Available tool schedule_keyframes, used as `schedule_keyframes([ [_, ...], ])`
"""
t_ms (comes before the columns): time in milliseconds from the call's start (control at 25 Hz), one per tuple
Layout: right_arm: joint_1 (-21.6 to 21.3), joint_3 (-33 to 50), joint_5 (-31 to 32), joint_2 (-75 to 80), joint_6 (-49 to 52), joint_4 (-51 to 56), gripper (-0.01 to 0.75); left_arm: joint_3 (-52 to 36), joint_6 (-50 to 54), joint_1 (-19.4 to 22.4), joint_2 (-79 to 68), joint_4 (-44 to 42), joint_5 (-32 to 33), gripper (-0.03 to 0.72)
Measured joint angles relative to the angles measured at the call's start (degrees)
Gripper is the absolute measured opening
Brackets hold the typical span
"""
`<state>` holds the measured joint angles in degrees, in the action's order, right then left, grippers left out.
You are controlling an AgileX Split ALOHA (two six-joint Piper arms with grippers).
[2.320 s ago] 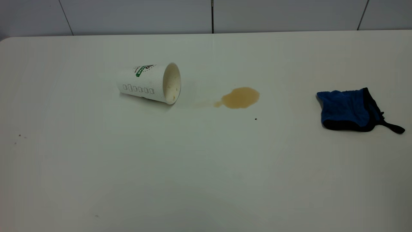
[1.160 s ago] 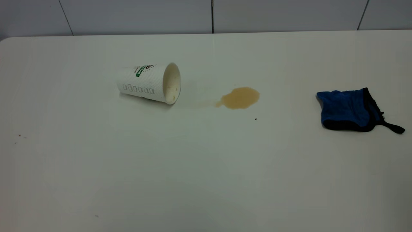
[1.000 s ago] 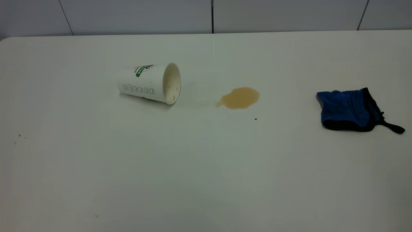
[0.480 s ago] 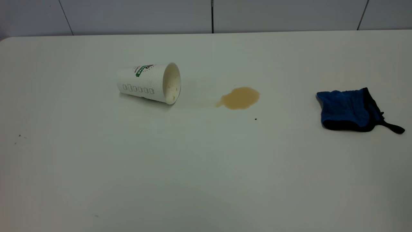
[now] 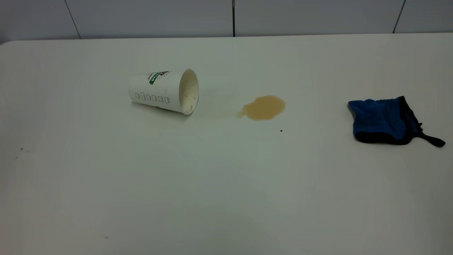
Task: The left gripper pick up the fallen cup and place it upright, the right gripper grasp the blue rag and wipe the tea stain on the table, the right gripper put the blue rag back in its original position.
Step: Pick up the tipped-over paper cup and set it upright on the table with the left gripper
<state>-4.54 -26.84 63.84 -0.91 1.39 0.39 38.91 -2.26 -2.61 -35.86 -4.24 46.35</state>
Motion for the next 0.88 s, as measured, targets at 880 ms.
schedule_keyframes([
  [880, 0.0, 0.0, 0.0, 0.0, 0.0, 0.0, 0.239, 29.8, 15.4, -14.4, -58.7, -17.2, -11.2, 0.241],
])
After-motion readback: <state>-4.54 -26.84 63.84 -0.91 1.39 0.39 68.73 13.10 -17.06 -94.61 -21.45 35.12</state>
